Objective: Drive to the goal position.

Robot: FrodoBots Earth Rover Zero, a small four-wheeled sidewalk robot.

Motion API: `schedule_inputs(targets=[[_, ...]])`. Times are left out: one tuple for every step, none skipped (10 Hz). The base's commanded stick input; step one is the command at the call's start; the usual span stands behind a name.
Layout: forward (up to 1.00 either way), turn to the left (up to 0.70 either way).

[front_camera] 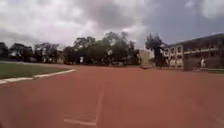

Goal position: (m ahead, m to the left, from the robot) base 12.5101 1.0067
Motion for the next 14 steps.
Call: schedule_inputs(targets=[[0.60,0.00],[0.60,0.00],[0.60,0.00],[0.60,0.00],[0.60,0.00],[0.60,0.00],[0.60,0.00],[0.60,0.00],[0.60,0.00],[0.60,0.00],[0.60,0.00],[0.60,0.00],[0.60,0.00],[0.60,0.00]])
